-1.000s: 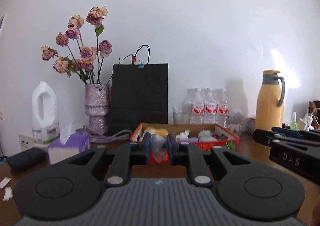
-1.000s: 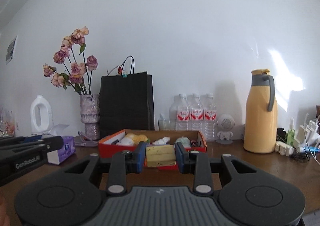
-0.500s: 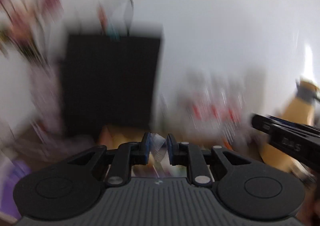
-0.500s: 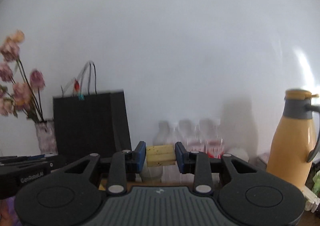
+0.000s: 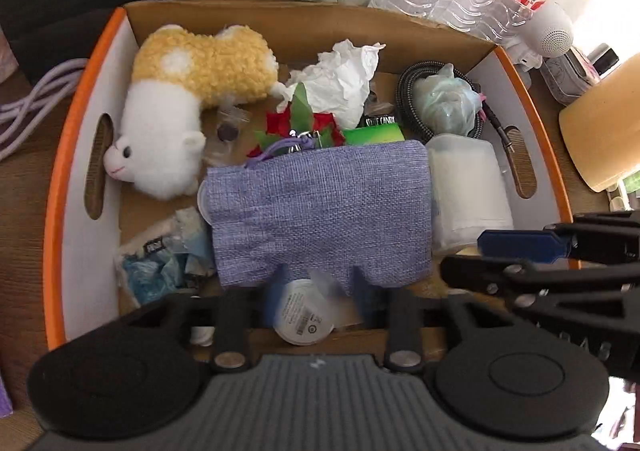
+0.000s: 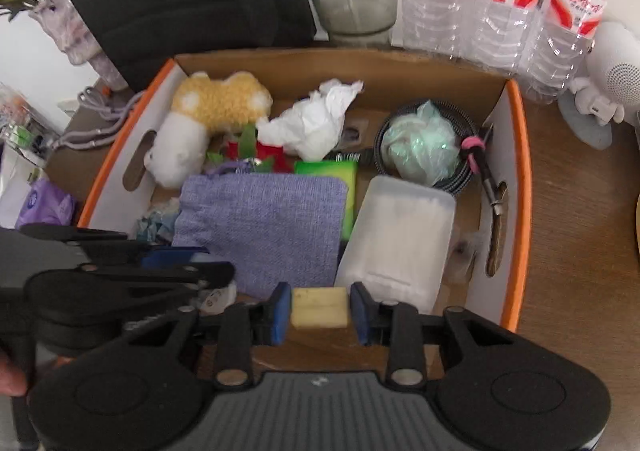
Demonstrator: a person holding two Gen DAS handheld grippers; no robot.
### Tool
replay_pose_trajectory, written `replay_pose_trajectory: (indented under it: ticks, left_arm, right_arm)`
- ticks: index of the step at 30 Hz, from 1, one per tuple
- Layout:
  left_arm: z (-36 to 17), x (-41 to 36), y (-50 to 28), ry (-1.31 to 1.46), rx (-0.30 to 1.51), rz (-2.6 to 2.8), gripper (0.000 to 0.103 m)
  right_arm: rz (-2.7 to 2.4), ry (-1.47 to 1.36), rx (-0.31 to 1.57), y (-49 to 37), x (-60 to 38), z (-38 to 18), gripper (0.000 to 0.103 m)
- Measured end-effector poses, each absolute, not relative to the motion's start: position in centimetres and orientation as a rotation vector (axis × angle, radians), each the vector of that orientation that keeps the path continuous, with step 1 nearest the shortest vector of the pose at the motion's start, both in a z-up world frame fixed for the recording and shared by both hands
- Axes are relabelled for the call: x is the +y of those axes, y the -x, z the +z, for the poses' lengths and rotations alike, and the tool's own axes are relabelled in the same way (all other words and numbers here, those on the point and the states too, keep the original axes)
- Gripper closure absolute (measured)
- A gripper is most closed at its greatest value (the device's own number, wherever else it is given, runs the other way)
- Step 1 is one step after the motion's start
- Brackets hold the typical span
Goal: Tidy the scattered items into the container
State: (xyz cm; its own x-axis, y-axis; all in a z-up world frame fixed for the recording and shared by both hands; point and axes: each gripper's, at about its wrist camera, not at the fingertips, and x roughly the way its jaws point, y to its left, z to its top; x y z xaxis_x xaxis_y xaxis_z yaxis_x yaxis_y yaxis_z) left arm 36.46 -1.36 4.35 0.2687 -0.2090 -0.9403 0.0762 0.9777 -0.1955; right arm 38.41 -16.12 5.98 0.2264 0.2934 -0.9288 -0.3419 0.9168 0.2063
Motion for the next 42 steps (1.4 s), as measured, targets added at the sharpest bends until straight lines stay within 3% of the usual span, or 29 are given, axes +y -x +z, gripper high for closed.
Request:
replay_pose_trajectory:
  ticks: [7,11,12,13,14,19,23,24,27,37,42]
  left_arm:
    - [7.8,0.0,-35.7,0.143,1.256,-0.170,0.033]
    - [10.6,0.2,-35.5,0.132,1.225,-0.142,0.010]
    - [11.2,0.3,-35.3,0.127,1.213,-0.125,0.007]
    - [11.6,0.3,-35.2,0.119,1.205,-0.108,0.006]
    - [11.9,0.3,-35.0,0.112,1.202,-0.097,0.005]
    - [12.5,0.5,-33.9,0.069,1.097,0.005,0.002]
    - [13.1,0.3,-30.6,-0.003,0.685,0.075,0.000]
    - [13.1,0.1,-29.7,-0.031,0.593,0.073,0.000]
    - [12.9,-0.2,-28.6,-0.051,0.513,0.049,0.000]
    - [13.3,0.2,-27.7,-0.014,0.491,0.051,0.000]
    - [13.1,-0.1,-20.2,-0.050,0.446,0.028,0.000]
  right_arm:
    - [0.403,-0.001,1.288,-39.2,-17.1,6.9,0.050]
    - [0.363,-0.010,1.255,-39.5,-18.0,9.2,0.041]
    - [0.347,-0.009,1.245,-39.7,-18.2,9.7,0.032]
    - [0.332,-0.011,1.235,-39.7,-18.5,10.1,0.024]
    - [0.316,-0.015,1.226,-39.7,-18.8,10.4,0.022]
    - [0.271,-0.052,1.199,-39.0,-20.1,10.7,0.022]
    - [0.183,-0.029,0.807,-35.2,-20.2,12.4,0.019]
    - [0.182,-0.008,0.688,-33.8,-20.2,12.5,0.013]
    - [0.207,0.030,0.505,-31.5,-19.8,11.7,0.007]
    - [0.203,0.015,0.528,-31.7,-18.7,11.3,0.008]
    - [0.211,-0.014,0.527,-26.3,-19.6,11.9,0.007]
